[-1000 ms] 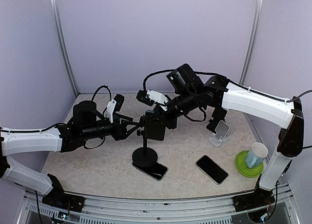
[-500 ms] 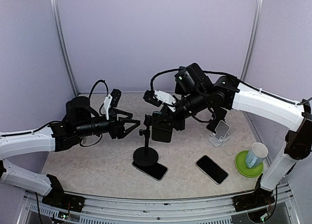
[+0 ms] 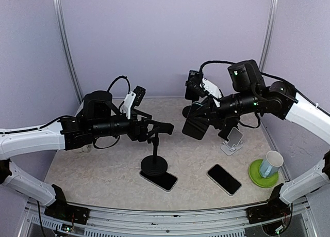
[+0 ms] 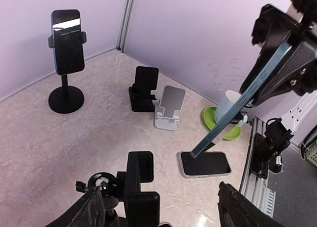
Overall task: Place the phone on the phone stand
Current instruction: Pick up the phone stand from the center of the board, then place the phone stand at the center of the board.
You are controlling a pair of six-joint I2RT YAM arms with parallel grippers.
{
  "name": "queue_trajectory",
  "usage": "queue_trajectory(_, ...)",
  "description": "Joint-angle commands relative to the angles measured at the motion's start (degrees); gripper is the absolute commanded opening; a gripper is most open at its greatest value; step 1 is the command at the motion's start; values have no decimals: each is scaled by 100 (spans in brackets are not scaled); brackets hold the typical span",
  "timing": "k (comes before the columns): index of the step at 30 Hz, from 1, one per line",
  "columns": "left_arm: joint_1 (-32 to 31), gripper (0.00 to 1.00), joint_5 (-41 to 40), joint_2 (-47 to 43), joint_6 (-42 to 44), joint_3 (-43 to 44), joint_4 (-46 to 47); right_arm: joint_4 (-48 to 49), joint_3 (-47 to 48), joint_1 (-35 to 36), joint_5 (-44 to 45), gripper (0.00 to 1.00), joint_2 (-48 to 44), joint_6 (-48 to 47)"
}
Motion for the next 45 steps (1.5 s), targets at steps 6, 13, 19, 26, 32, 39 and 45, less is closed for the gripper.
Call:
queue_trajectory(6,-90,66,-714,640,-44,796,-1034,514,-268,-129,171,0,-537,209)
queue_trajectory(13,-192,43,-776,789,-53,979,-1211,580,-359,-161,206,0,-515,157)
queue_trajectory(19,-229,22,-812,752,-103,947,-1215,638,-432,-185,202,0,-477,124)
queue_trajectory(26,-265,14,-835,680,-175,730,-992,702,-454,-205,173,0,-422,124)
queue_trajectory(32,-302,10,-836,451,-293,-40,-100,769,-462,-215,126,0,-373,157)
queue_trajectory(39,-415,6,-1063,164,-623,-830,708,789,-449,-213,110,0,-311,156)
queue_trajectory(45,-596,6,-1389,132,-698,-1100,1114,803,-410,-211,88,0,-284,170)
